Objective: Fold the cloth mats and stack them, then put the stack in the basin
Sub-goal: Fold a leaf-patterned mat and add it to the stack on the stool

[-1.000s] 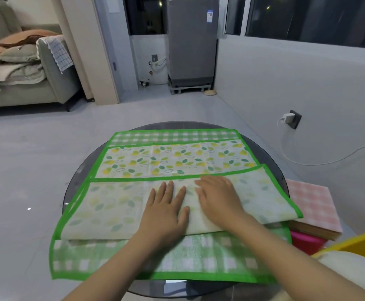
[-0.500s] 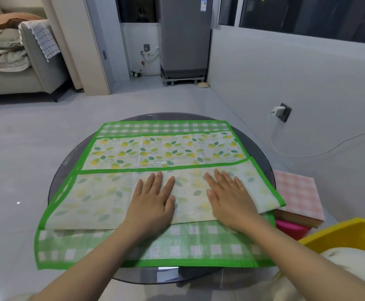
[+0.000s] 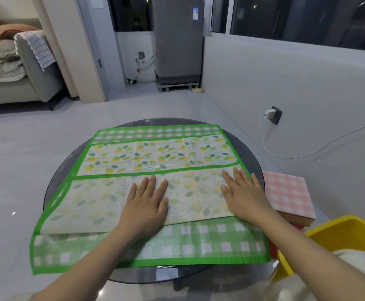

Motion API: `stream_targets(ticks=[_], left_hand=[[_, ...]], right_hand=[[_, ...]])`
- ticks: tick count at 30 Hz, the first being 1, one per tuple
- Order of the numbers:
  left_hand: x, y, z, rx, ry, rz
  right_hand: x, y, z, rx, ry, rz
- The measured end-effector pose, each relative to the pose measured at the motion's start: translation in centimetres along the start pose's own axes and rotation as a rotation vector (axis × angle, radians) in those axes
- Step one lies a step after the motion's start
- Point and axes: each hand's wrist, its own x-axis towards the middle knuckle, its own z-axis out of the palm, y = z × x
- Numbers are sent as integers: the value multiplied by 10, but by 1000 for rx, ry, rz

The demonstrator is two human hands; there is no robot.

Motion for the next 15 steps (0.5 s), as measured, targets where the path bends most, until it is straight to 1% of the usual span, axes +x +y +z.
stream_targets(ticks=[2, 9, 12, 15], left_hand=[[0, 0, 0, -3, -1, -1], [0, 2, -1, -14, 4, -20], [1, 1, -1, -32, 5, -13], [-3, -11, -4, -43, 21, -1]], right_hand=[[0, -17, -3, 27, 11, -42], [8, -95, 0, 144, 6, -289], [12, -109, 10, 124, -38, -312], [14, -109, 18, 61, -38, -307]])
